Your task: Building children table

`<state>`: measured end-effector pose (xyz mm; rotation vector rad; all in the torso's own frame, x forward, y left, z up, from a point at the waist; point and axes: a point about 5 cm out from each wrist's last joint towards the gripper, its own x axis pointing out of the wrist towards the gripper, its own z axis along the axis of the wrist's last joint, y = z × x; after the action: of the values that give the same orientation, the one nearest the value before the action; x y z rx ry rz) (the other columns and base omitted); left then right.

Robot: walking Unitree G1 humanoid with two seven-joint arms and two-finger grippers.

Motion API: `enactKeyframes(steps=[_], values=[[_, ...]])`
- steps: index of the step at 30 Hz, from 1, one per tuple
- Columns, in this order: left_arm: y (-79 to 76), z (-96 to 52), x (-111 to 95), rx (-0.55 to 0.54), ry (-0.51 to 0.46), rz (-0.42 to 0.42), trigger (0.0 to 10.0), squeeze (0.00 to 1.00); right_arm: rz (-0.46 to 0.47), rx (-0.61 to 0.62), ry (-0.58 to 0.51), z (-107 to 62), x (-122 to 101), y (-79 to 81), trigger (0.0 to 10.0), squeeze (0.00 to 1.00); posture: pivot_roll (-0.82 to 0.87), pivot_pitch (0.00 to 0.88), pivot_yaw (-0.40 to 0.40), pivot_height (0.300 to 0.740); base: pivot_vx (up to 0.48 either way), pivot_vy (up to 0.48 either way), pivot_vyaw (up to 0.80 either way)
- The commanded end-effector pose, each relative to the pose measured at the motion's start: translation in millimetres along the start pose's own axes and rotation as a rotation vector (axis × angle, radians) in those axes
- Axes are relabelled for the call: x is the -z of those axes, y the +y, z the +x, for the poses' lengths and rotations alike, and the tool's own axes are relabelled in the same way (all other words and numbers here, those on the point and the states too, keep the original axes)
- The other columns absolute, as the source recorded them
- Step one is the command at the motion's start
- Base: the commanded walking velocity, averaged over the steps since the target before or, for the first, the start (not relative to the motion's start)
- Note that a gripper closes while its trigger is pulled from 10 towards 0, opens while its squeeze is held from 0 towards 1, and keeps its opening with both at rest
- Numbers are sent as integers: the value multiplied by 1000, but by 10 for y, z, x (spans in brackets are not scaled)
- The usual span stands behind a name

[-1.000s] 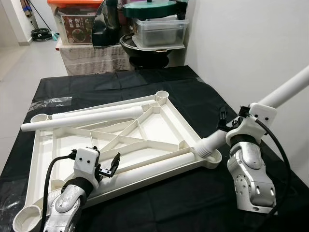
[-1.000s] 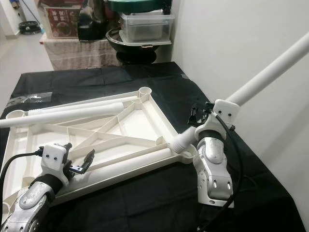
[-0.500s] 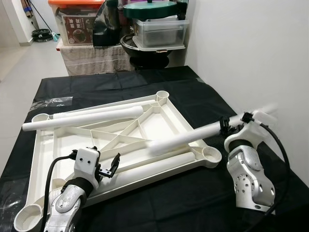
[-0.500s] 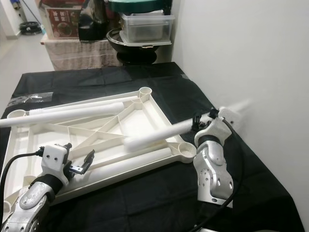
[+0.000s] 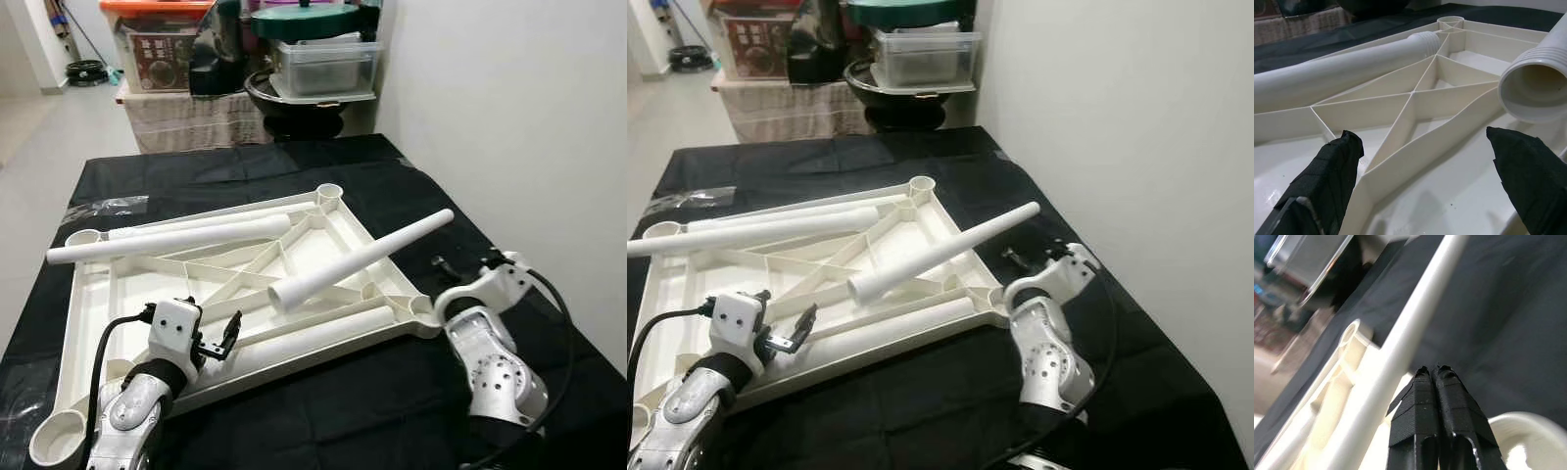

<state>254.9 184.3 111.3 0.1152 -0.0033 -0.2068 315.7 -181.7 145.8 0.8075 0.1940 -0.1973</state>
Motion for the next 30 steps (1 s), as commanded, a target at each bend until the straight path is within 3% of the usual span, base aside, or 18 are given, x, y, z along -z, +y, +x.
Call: enactKeyframes(steps=[1,6,7,11,12,14,16,19,21,27,30], values=[[36,-6,12,-6,1,8,10000,0,17,-34,53,20,68,59,0,0,16,0,-56,740,0,0,0],[46,-11,10,-8,0,11,10000,0,-5,-29,82,54,74,72,0,0,19,0,-57,740,0,0,0],[82,-22,-1,-19,-7,11,10000,0,-54,-19,89,97,47,88,10000,0,19,0,-57,740,0,0,0],[129,-33,-25,-32,-20,5,10000,0,-36,-36,51,114,-31,138,10000,0,19,0,-57,740,0,0,0],[147,-40,-34,-37,-25,4,10000,0,-21,-46,40,118,-54,171,10000,1000,26,0,-60,740,0,0,0],[164,-47,-38,-42,-27,3,10000,0,-8,-65,36,122,-71,216,10000,1000,26,0,-60,740,0,0,0],[180,-64,-25,-50,-23,6,10000,0,48,-139,68,151,-53,396,10000,1000,23,0,-57,740,0,0,0],[170,-69,-16,-50,-22,6,10000,0,81,-181,102,177,-21,508,10000,1000,28,0,-61,740,0,0,0],[144,-77,-8,-49,-22,6,10000,0,152,-238,230,270,162,785,10000,1000,39,0,-72,740,0,0,0],[146,-82,-1,-52,-21,6,10000,0,176,-234,290,330,312,908,10000,1000,47,0,-79,740,0,0,0],[122,-81,-3,-50,-23,9,10000,0,137,-224,338,403,472,1008,10000,1000,67,0,-94,740,0,0,0]])
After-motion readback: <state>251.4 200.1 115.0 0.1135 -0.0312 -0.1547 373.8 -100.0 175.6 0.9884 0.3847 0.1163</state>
